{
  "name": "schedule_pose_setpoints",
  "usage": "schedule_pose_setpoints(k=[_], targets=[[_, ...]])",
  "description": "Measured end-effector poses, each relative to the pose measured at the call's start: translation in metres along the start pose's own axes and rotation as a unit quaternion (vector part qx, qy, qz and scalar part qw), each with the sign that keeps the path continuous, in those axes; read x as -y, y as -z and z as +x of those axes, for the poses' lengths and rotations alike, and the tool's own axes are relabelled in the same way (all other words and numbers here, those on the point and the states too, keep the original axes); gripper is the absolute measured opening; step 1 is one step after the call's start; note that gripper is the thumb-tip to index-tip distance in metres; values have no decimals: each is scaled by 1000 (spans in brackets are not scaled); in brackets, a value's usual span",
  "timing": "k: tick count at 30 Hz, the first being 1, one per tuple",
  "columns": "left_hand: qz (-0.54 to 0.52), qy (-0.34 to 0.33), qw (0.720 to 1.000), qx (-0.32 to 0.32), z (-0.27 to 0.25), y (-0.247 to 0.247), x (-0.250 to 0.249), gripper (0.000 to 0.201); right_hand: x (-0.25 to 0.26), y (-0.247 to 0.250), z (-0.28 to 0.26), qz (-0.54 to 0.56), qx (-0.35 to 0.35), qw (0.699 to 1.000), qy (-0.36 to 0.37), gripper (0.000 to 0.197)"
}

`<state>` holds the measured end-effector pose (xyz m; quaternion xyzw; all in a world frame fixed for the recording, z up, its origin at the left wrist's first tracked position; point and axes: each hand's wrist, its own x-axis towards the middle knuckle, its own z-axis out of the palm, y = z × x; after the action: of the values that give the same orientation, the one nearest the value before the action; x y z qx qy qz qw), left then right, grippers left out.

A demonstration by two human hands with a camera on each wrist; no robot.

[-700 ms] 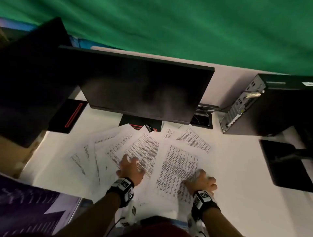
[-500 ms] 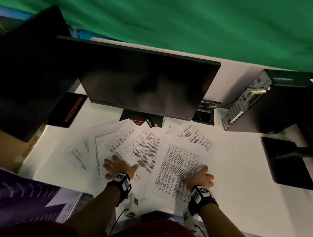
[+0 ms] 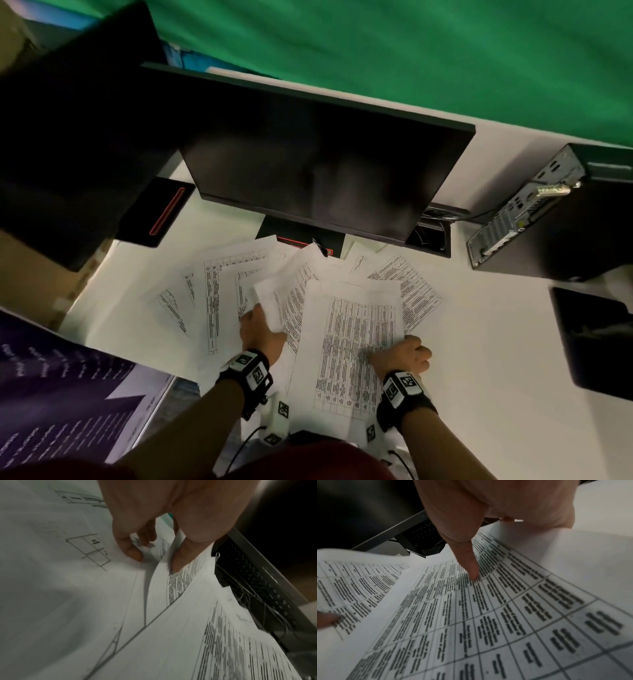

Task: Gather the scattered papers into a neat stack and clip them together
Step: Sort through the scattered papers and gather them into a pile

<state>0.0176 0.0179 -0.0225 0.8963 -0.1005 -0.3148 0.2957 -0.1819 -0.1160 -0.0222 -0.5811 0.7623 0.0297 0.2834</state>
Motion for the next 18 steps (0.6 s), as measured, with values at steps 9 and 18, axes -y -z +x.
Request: schedule_pose_setpoints(k=[9, 18], targets=[[-240, 78, 968, -16, 13, 8, 5, 72, -23, 36, 12, 102, 71, 986, 110, 16], [-55, 20, 992, -111, -11, 71, -5, 52, -76, 37, 37, 380, 131, 915, -9, 50]])
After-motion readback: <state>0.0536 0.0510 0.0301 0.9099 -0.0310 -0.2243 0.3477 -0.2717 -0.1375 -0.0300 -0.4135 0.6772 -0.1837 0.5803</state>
